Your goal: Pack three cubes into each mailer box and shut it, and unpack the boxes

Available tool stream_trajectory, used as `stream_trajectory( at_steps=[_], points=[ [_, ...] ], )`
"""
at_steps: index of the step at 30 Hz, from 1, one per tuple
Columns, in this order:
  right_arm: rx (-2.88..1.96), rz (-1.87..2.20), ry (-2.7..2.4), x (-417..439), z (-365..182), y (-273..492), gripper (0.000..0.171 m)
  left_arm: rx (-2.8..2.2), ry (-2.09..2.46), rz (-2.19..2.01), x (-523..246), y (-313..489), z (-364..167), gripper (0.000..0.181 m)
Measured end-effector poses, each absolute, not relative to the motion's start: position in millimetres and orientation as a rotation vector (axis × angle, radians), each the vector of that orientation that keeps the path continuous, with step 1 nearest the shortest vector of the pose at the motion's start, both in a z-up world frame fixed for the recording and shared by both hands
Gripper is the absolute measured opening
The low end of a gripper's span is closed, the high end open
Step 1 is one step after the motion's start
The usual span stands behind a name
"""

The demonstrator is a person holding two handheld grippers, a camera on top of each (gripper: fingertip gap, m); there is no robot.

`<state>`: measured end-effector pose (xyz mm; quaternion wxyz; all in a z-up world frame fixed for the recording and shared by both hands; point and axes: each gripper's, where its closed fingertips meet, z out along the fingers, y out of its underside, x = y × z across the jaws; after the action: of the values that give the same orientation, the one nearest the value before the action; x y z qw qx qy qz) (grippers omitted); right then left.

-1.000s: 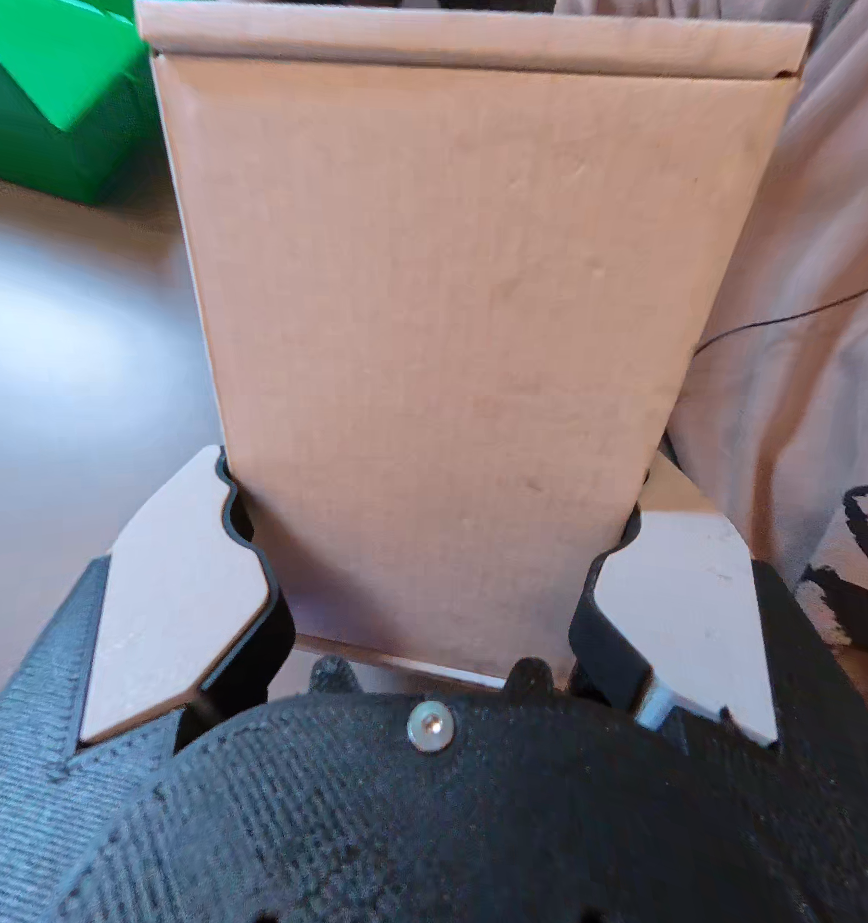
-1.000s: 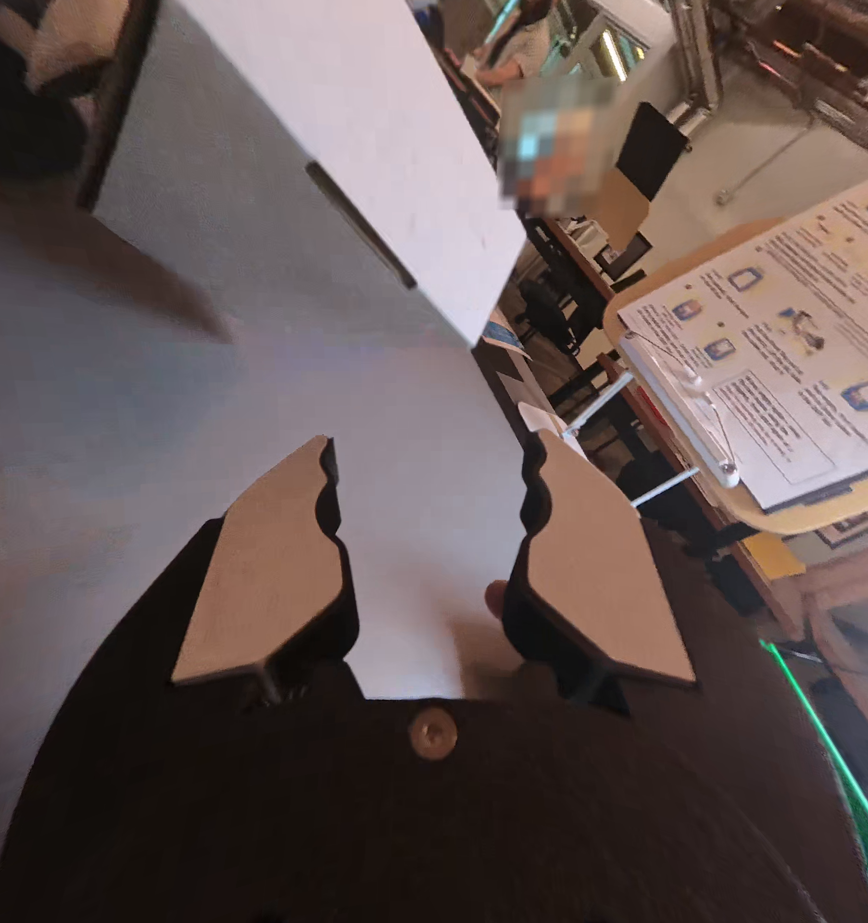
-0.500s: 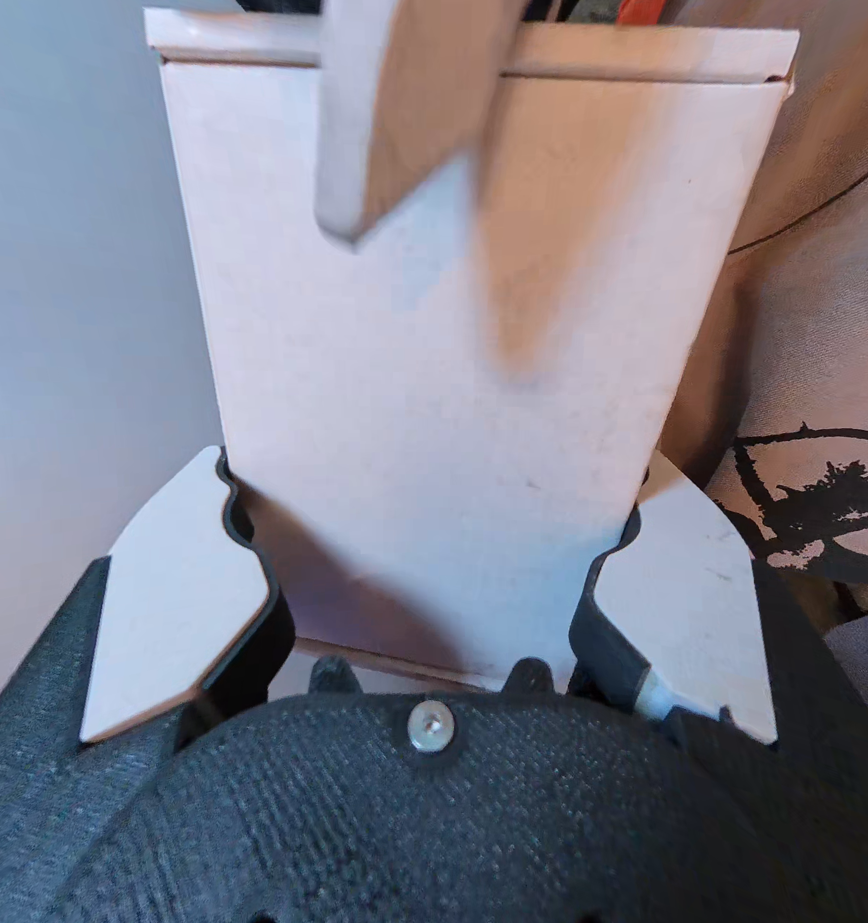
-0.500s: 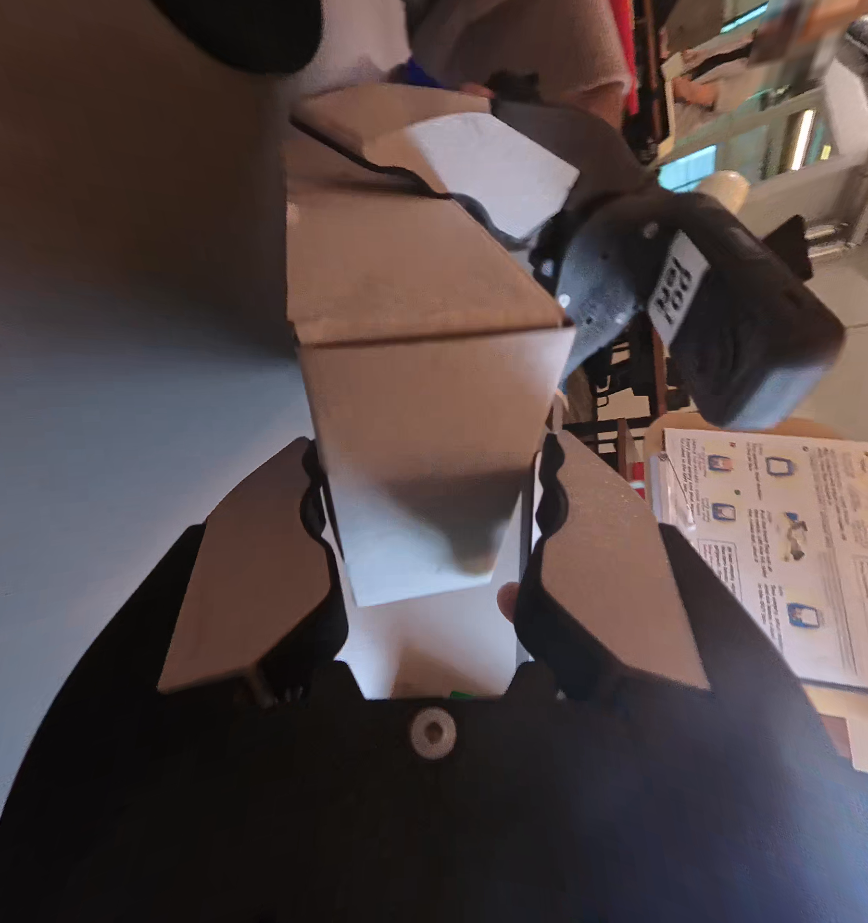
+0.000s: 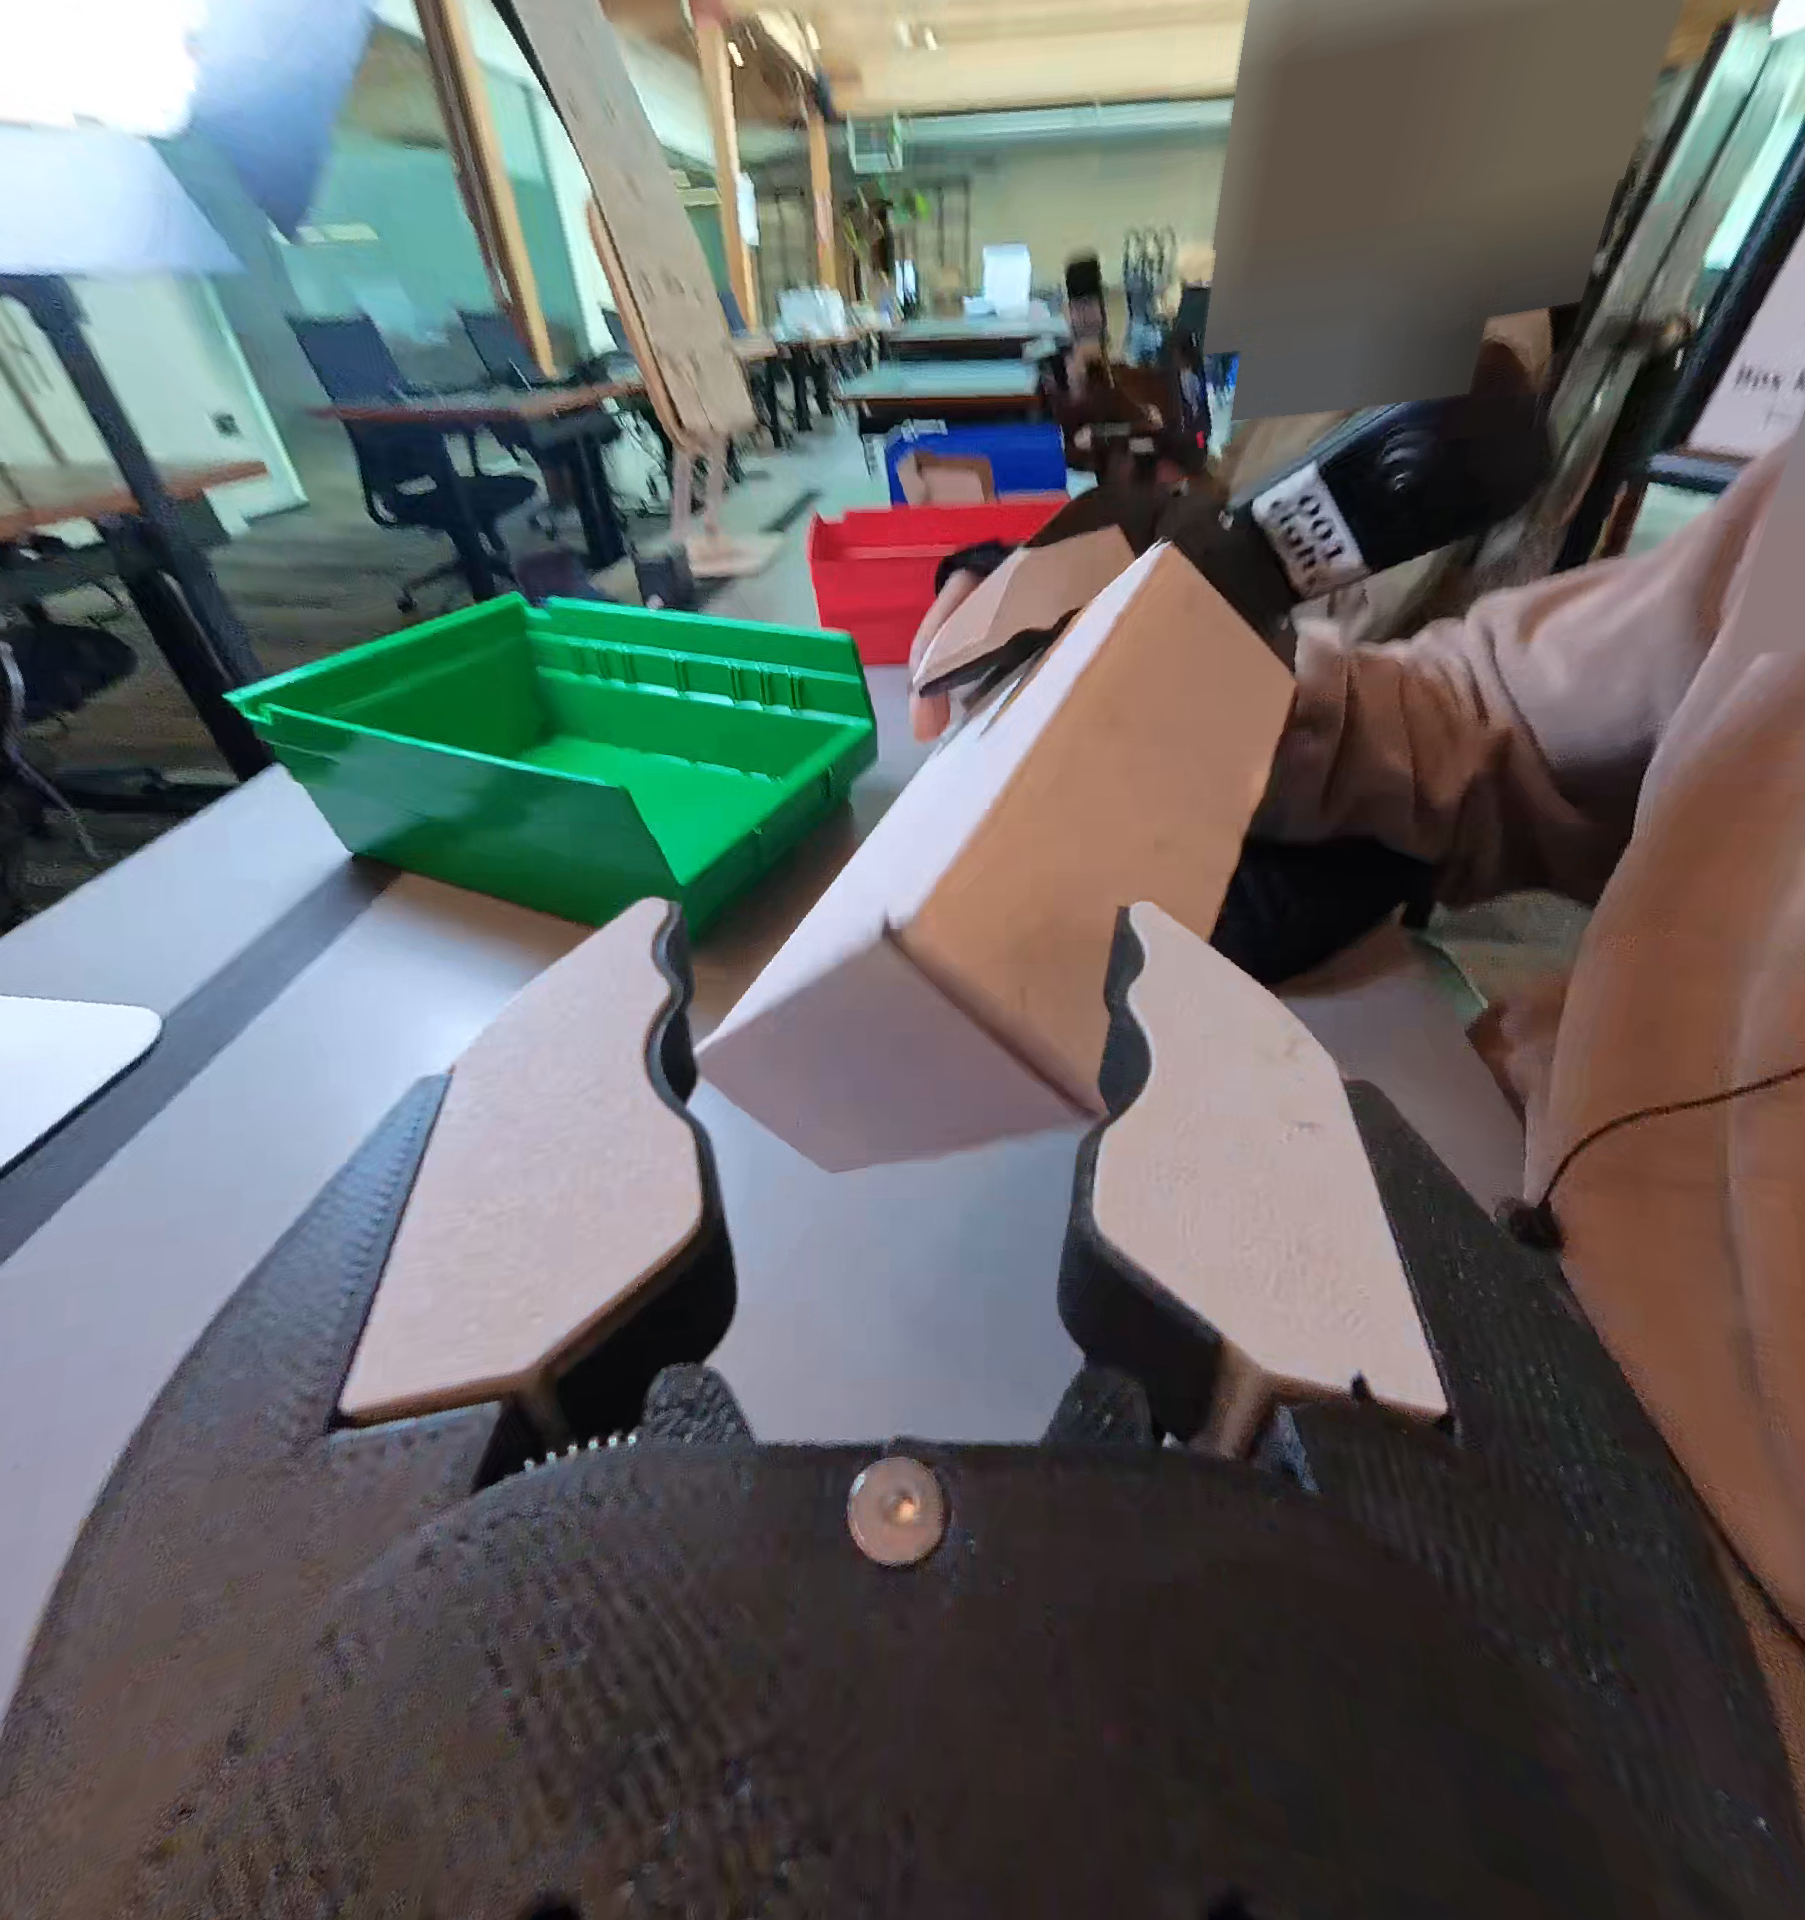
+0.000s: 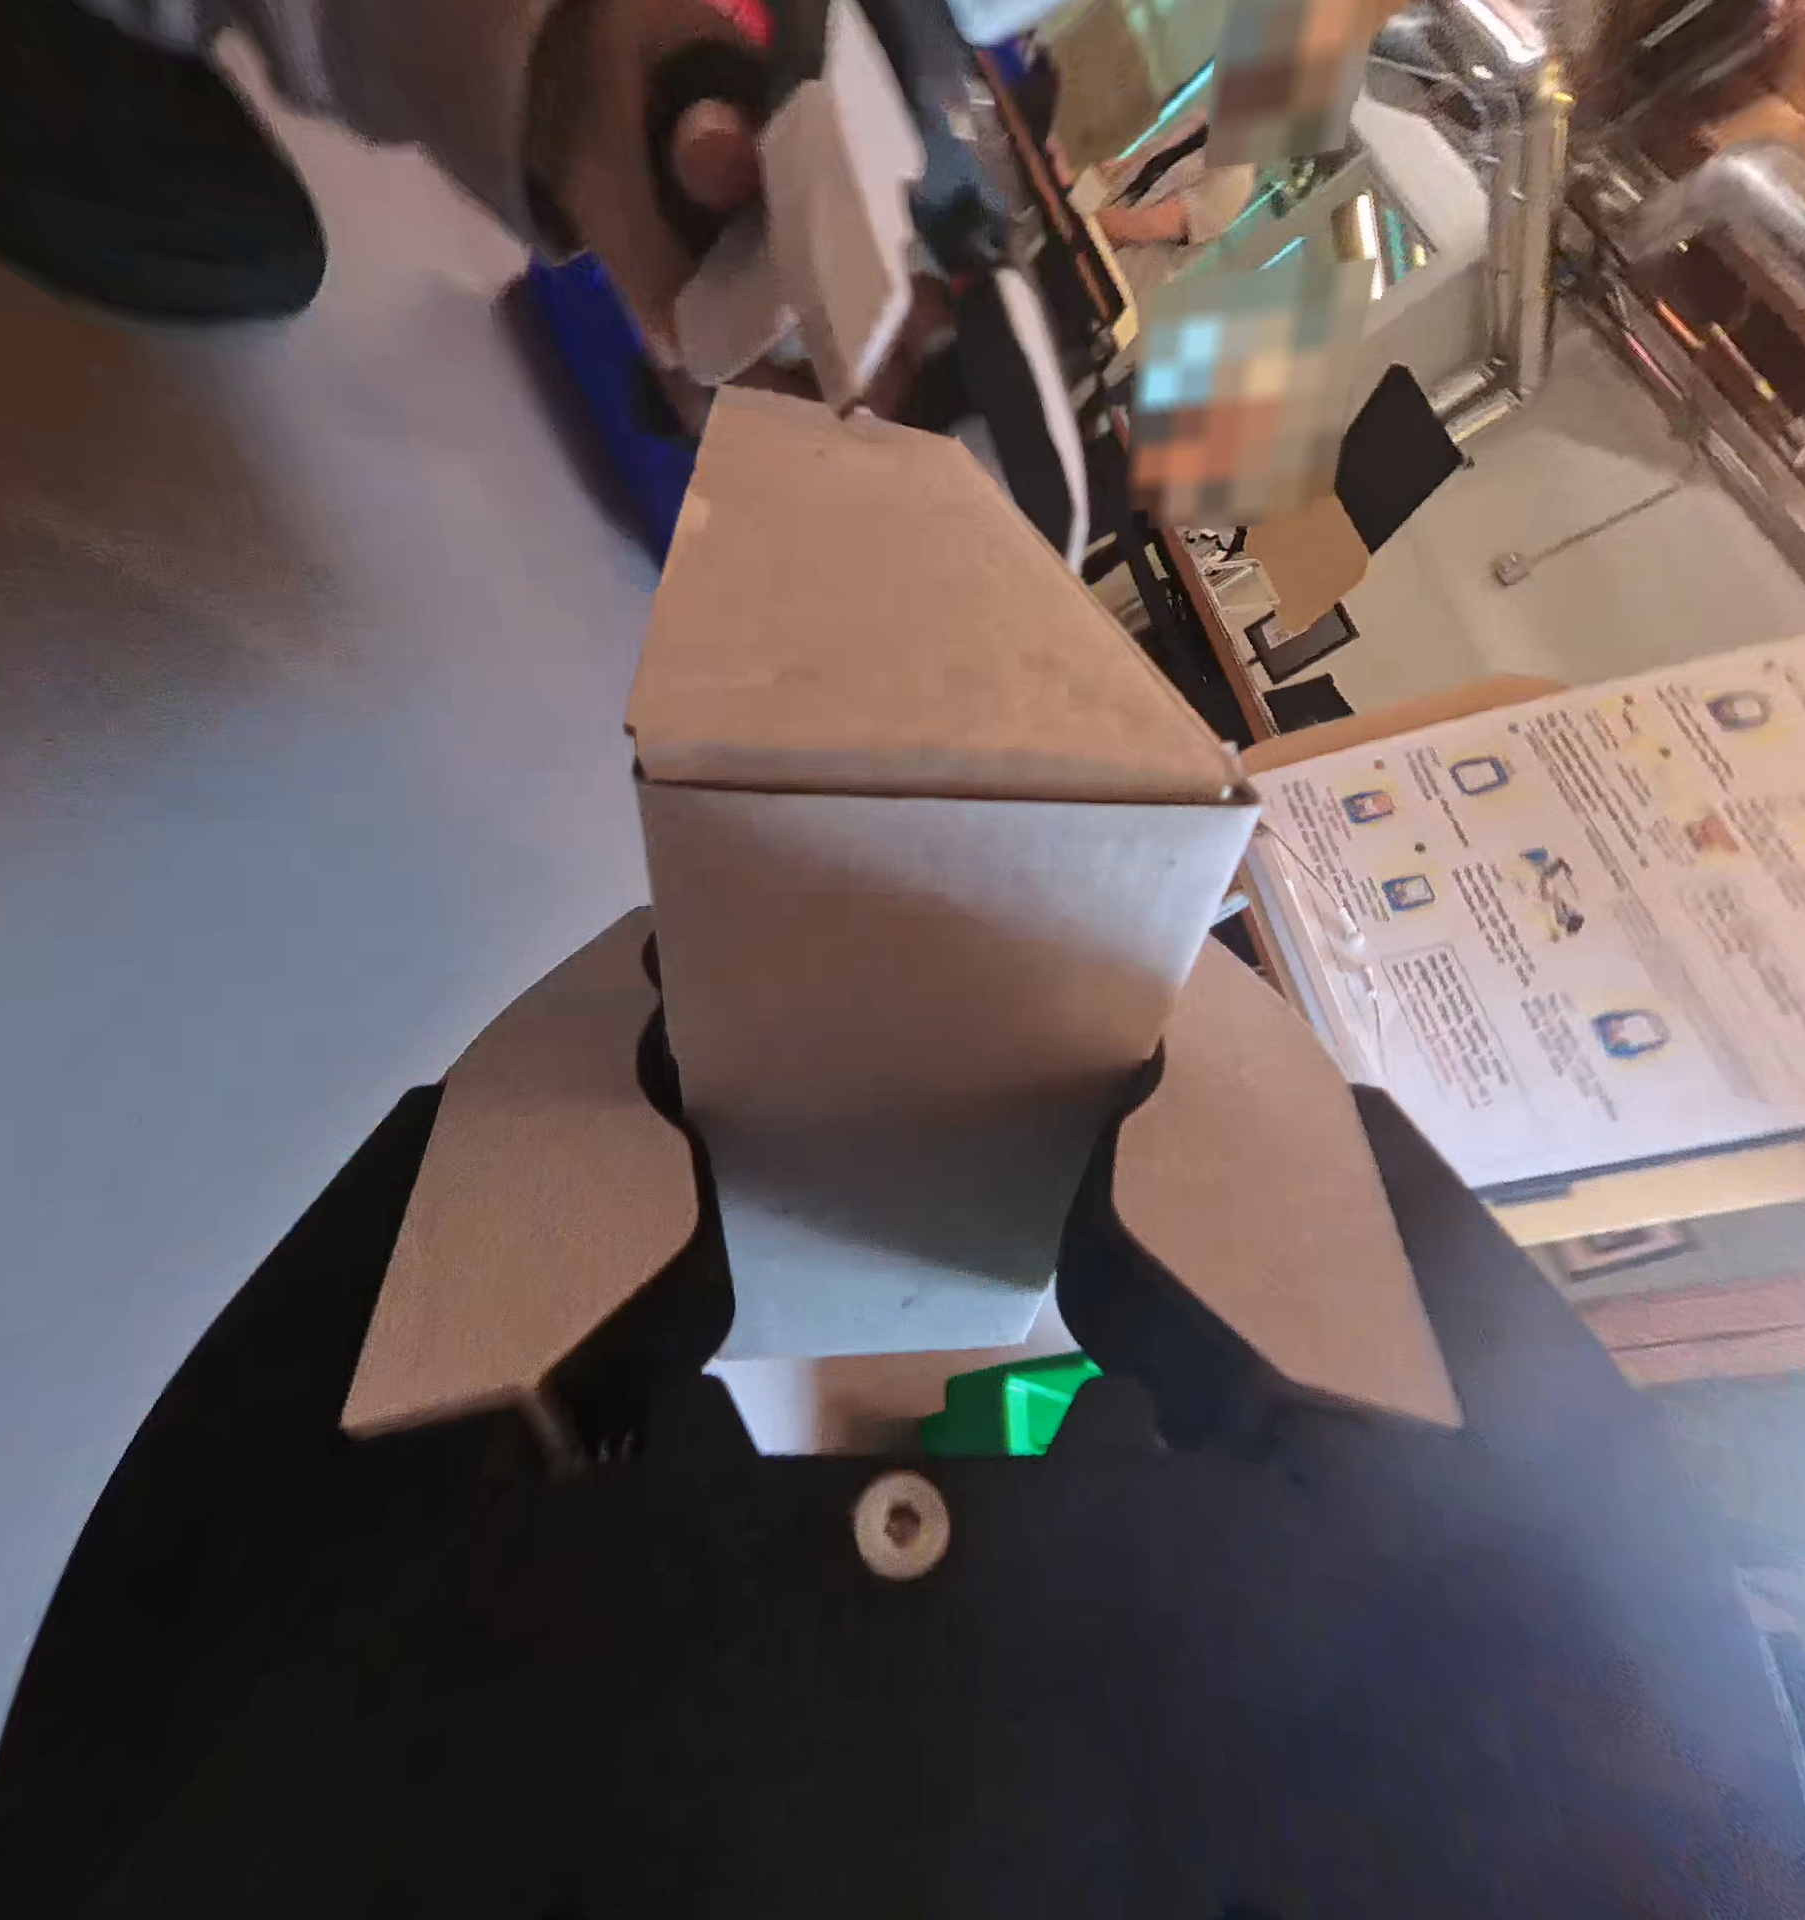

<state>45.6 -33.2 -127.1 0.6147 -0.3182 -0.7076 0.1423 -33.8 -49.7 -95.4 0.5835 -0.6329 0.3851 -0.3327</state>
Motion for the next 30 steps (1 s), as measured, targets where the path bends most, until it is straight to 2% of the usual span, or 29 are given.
stream_trajectory(
  at_steps=[2, 4, 6, 7, 12, 14, 17, 18, 23, 28, 30],
  points=[
    [-0.794, 0.472, -1.54, 51, -114, -24, 0.078, -1.416, 0.813, -0.804, -46, -56, -82, 0.068],
    [-0.852, 0.616, -1.453, 56, -104, -17, 0.078, -1.35, 0.723, -0.781, -60, -59, -73, 0.052],
    [-0.902, 0.802, -1.34, 61, -92, -12, 0.078, -1.253, 0.603, -0.702, -78, -59, -64, 0.011],
    [-0.926, 0.884, -1.283, 63, -87, -8, 0.078, -1.223, 0.522, -0.648, -88, -56, -61, 0.0],
    [-1.03, 1.072, -1.163, 63, -95, 9, 0.078, -1.264, 0.602, -0.414, -85, -48, -77, 0.0],
    [-1.043, 1.073, -1.184, 59, -102, 7, 0.079, -1.291, 0.649, -0.377, -75, -45, -86, 0.016],
    [-1.026, 1.019, -1.253, 51, -112, -3, 0.079, -1.384, 0.654, -0.462, -61, -42, -99, 0.058],
    [-1.016, 1.011, -1.273, 48, -115, -8, 0.079, -1.409, 0.676, -0.515, -54, -44, -103, 0.067],
    [-0.934, 1.036, -1.342, 44, -117, -29, 0.079, -1.474, 0.787, -0.534, -35, -48, -117, 0.093],
    [-0.837, 1.186, -1.34, 45, -101, -58, 0.078, -1.469, 0.884, -0.658, -17, -60, -126, 0.099],
    [-0.829, 1.165, -1.399, 40, -108, -67, 0.079, -1.473, 0.987, -0.681, -3, -71, -134, 0.089]
  ],
)
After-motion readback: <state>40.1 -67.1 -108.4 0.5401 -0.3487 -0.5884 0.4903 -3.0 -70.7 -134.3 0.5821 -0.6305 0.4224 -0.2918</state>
